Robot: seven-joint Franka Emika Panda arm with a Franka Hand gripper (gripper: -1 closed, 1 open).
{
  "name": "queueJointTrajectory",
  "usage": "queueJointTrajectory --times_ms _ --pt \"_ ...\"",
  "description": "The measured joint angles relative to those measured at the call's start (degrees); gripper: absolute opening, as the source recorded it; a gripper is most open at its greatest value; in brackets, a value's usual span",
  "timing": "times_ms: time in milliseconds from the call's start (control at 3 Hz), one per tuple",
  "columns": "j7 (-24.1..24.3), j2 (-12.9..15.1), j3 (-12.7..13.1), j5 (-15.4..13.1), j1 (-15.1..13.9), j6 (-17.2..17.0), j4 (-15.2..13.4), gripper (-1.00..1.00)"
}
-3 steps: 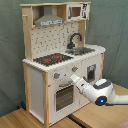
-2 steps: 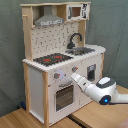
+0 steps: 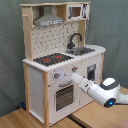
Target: Play with the kitchen
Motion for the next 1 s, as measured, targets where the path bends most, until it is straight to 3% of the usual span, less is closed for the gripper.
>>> queueJointTrajectory --times_ms 667,1000 --pt "-10.5 -1.3 0.0 -0.3 -1.3 1.2 4.2 1.0" --pt "-12.1 -1.3 0.2 -1.8 -4.3 5.2 6.1 1.0"
